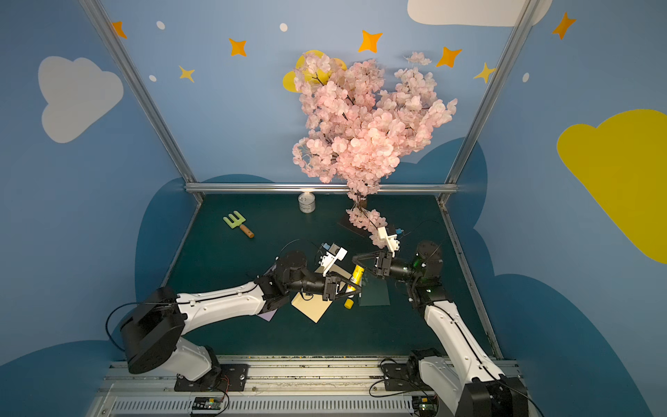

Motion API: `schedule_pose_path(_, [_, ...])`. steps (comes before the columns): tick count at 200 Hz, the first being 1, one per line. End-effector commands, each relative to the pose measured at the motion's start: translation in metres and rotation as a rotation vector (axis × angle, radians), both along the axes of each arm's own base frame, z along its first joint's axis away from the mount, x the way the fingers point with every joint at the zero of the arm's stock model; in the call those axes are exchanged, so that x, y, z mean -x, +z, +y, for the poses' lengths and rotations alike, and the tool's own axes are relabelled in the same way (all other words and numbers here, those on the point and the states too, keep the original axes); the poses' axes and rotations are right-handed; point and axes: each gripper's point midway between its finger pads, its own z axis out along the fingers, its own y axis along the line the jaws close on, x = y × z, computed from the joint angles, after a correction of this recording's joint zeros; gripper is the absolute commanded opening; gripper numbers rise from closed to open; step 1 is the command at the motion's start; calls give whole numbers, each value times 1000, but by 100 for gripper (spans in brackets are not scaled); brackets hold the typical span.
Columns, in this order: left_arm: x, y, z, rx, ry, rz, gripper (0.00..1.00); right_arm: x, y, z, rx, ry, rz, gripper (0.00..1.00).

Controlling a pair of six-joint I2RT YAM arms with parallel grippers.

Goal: Seal the envelope with a glue stick
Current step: Unscrew the glue stick.

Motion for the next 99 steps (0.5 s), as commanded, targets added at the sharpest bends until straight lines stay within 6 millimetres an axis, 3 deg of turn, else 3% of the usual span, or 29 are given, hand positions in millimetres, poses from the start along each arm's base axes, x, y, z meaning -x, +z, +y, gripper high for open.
schedule_pose_path(1, [-5, -2, 0, 9, 23, -4, 2, 2, 1, -1, -3, 1, -29, 25])
schedule_pose_path(21, [-6, -3, 0, 15, 30, 1, 3, 2, -3, 0, 1, 3, -17, 25])
schedule_pose_path(65, [-11, -6, 1, 9, 54, 14, 2, 2, -5, -1, 5, -1, -16, 39])
schedule_pose_path(99, [-11, -7, 1, 6, 54, 17, 3, 2, -9, -1, 13, -5, -8, 33])
